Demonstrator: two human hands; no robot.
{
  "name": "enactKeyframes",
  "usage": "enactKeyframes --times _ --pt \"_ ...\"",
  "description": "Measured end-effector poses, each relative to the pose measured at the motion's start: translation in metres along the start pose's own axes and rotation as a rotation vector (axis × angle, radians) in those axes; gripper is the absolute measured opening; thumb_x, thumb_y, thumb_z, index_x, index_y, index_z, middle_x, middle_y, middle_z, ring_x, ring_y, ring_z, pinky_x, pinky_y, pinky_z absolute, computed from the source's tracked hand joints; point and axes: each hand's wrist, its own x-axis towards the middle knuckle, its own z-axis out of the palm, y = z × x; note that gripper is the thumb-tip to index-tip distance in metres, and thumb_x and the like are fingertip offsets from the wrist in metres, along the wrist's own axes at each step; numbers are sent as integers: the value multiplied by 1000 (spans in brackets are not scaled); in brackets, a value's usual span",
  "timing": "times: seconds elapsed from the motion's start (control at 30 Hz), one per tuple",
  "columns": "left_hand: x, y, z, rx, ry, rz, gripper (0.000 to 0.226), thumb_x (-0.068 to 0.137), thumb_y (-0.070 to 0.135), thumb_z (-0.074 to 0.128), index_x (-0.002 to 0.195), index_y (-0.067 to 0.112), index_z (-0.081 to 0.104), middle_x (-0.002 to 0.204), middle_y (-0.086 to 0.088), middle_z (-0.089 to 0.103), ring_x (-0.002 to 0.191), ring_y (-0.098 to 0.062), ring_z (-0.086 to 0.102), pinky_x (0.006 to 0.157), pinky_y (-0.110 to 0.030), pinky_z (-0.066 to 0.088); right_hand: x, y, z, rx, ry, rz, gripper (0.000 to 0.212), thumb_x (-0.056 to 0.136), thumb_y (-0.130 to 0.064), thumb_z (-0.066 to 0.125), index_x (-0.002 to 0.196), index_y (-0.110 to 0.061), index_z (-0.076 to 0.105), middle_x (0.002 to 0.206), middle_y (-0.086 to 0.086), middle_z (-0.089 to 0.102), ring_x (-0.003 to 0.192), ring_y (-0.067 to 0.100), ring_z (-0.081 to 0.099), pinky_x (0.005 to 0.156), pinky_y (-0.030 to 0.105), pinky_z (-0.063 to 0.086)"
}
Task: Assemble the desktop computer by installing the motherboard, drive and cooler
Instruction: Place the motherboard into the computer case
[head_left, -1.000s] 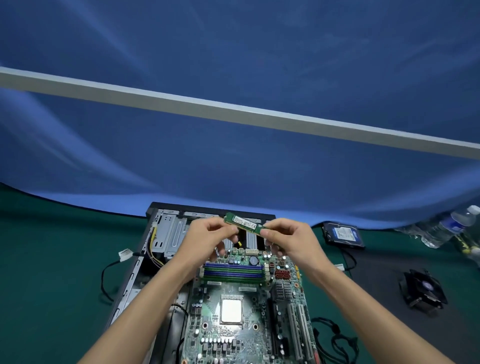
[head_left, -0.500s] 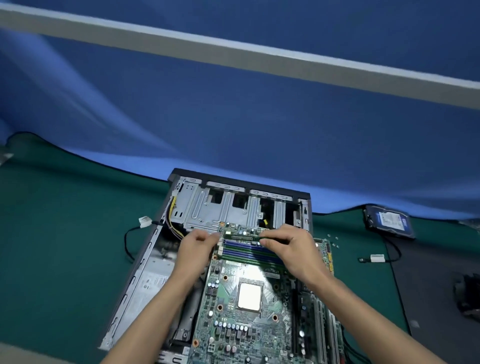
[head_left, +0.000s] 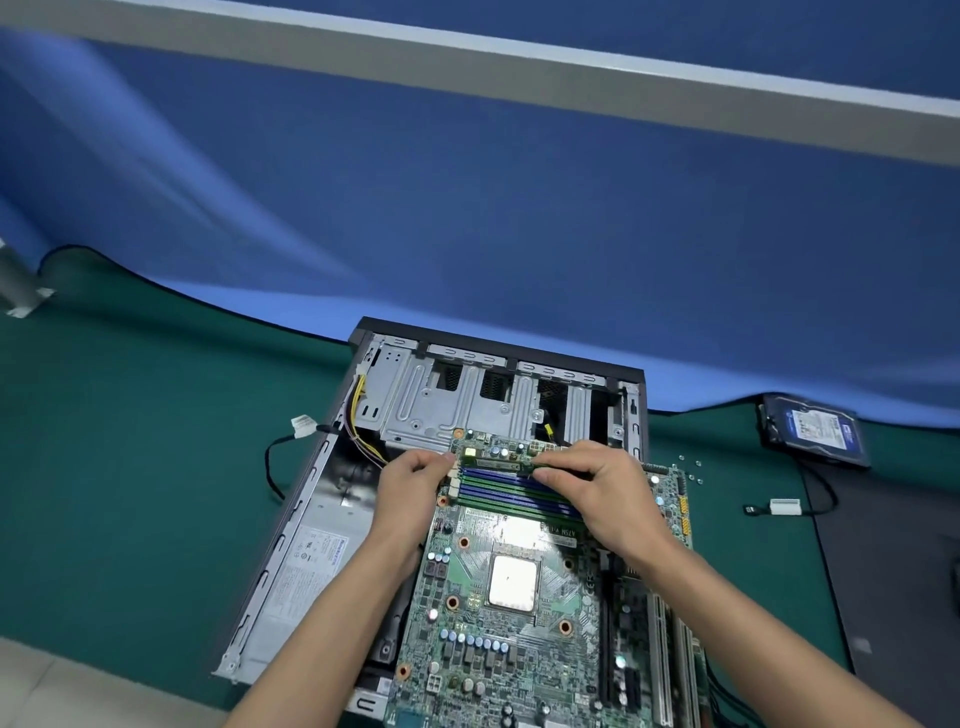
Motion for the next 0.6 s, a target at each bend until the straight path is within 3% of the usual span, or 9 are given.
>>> enactKeyframes --times 0.1,0.2,0.33,0.47,0.6 --pt "1 -1 1 15 3 13 18 93 18 57 84 3 60 79 -3 60 68 -14 42 100 -56 35 0 0 1 -10 1 2 15 83 -20 70 97 -23 75 84 -16 65 85 -1 59 76 9 42" --pt "1 -4 1 20 4 35 29 93 21 55 96 -8 60 87 -11 59 76 -18 50 97 -45 41 1 1 1 -8 -1 -7 15 83 -20 70 97 -22 75 84 -15 65 84 -1 59 74 6 42" --pt "3 -6 1 25 -2 55 28 94 23 55 98 -4 59 88 -11 53 82 -20 49 71 -24 41 1 1 1 22 5 -5 15 83 -18 71 97 -21 75 85 -14 66 85 0 59 75 6 42" --pt "5 -7 1 -8 4 33 39 92 28 56 102 -10 59 96 -21 63 94 -28 58 87 -34 44 1 1 3 -4 2 -20 16 83 -18 70 98 -20 75 84 -16 65 84 -2 59 73 3 41" --pt "5 -7 3 -19 -12 12 41 91 35 58 98 -5 60 99 -12 66 98 -24 58 94 -37 41 1 2 2 -13 9 -23 16 83 -17 70 98 -19 75 84 -14 65 83 -1 59 72 2 41"
